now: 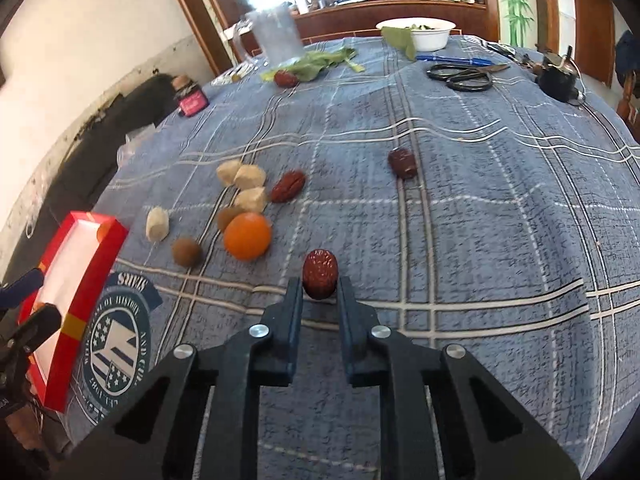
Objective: Organize fruits
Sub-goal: 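Move both open tools from the tray back to the fruit on the table, then grasp an orange with the left gripper while the right gripper grasps a red date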
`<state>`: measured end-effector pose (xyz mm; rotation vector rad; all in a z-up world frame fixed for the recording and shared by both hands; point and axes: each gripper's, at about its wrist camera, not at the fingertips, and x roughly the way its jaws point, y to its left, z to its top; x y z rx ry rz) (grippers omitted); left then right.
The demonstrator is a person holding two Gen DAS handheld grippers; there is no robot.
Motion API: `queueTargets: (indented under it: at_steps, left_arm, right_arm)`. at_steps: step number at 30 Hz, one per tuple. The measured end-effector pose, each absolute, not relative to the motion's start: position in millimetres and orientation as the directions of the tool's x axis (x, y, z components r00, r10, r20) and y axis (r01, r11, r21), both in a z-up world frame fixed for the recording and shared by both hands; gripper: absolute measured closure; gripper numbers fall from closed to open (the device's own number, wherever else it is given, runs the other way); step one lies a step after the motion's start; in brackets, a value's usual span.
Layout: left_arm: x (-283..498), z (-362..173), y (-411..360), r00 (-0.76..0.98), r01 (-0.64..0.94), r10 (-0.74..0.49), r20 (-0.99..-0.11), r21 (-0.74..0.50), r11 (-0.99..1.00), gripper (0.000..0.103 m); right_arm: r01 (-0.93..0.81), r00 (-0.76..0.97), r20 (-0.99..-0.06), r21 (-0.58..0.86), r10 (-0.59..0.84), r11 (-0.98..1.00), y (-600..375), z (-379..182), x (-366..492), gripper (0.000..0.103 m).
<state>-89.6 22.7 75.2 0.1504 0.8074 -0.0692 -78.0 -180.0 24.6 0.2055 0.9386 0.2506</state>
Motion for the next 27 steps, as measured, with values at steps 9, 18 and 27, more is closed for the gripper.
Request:
queueTargets:
  at_steps: [9, 18, 27]
  left_arm:
    - [-51.7, 53.8, -20.3, 0.626, 0.194, -0.076, -0.776, 0.060, 0.979, 0.031]
    - [-18.6, 33.5, -49.3, 0.544, 0.232, -0.149, -0.826, -0.023, 0.973, 0.053]
    - [7.4, 16.8, -60.7, 0.513, 0.221, -0.166, -0.842, -0.057, 0.974, 0.071]
  right_arm:
    - [-0.065, 0.606, -0.742, 0.313, 0.286, 0.948, -196.6, 32.5, -78.1, 0.084]
    - [0.029, 0.611, -0.742, 0.371, 0.277, 0.928, -220.1, 31.1, -72.8, 0.084]
    - [0.035, 0.589, -0.751, 0.392, 0.298, 0.919, -221.2, 27.1, -70.8, 0.084]
